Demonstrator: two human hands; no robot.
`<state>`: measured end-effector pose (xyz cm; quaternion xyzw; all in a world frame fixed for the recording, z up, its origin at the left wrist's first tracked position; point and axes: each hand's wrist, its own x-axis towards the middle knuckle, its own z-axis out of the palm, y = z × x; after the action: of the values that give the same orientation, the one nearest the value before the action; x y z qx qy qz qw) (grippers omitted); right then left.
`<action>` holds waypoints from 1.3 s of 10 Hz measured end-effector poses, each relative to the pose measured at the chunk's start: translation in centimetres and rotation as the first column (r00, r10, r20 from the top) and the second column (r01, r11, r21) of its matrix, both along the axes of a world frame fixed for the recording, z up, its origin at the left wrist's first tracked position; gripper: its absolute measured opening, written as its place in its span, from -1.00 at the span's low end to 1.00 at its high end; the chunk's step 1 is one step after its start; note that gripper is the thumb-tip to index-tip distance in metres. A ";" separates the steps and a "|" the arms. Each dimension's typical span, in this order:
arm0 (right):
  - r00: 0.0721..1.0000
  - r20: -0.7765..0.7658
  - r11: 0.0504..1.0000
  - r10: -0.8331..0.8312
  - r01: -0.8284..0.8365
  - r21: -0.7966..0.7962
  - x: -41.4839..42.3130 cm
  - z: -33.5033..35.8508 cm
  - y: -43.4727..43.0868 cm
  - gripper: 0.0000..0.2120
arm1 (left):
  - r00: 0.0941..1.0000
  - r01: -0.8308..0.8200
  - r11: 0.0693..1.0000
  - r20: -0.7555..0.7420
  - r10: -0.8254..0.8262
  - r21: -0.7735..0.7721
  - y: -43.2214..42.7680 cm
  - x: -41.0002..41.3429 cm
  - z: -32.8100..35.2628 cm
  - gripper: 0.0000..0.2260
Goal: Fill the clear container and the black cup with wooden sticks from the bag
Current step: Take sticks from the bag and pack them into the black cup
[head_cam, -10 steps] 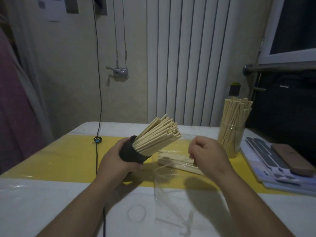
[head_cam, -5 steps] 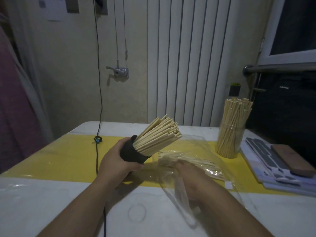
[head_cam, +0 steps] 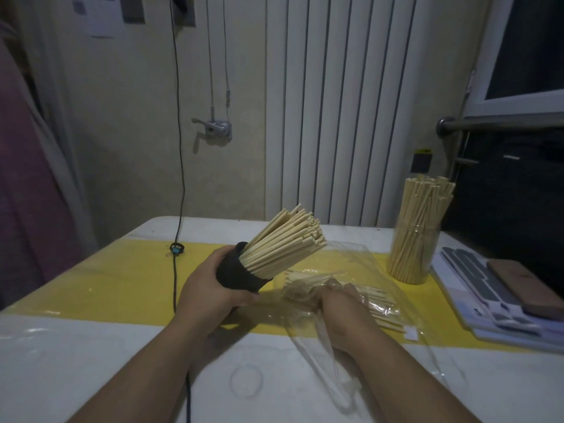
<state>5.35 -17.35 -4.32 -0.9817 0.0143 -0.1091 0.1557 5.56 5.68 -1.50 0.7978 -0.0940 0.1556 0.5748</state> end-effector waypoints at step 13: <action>0.965 -0.245 0.976 0.094 -0.137 -0.168 -3.9 5.0 0.1 -0.75 | 1.000 -0.018 1.000 -0.013 0.018 -0.007 -0.1 -0.3 0.2 -0.31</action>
<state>1.44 -17.26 0.63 -0.9970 -0.0350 0.0163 0.0677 5.29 5.62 -1.34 0.7977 -0.0827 0.1558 0.5767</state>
